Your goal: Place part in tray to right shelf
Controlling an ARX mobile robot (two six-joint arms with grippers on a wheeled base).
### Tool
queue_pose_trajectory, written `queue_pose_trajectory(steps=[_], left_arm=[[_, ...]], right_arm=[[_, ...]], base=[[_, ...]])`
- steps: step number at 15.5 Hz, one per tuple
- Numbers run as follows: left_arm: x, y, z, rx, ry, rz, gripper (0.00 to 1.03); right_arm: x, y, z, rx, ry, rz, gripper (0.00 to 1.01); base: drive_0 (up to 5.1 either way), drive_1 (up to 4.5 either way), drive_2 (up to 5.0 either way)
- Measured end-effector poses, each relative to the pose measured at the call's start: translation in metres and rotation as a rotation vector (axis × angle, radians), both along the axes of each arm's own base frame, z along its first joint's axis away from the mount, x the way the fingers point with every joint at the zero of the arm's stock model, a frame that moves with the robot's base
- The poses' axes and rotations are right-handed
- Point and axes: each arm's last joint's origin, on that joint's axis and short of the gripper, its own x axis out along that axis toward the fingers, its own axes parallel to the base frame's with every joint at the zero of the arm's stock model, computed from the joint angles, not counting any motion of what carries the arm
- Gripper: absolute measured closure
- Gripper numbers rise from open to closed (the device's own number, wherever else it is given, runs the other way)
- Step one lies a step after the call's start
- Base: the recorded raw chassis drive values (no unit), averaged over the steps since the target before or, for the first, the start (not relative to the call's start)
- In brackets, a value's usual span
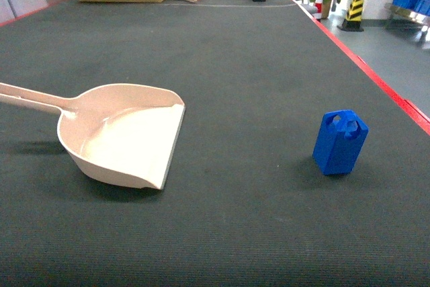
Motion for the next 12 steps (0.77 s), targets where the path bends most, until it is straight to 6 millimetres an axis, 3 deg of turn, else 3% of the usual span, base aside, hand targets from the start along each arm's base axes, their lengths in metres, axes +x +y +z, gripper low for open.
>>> queue_pose_trajectory(steps=[12], left_arm=[[0.0,0.0,0.0,0.0,0.0,0.0,0.05]], right_arm=[[0.0,0.0,0.0,0.0,0.0,0.0,0.03]], base=[[0.0,0.0,0.0]])
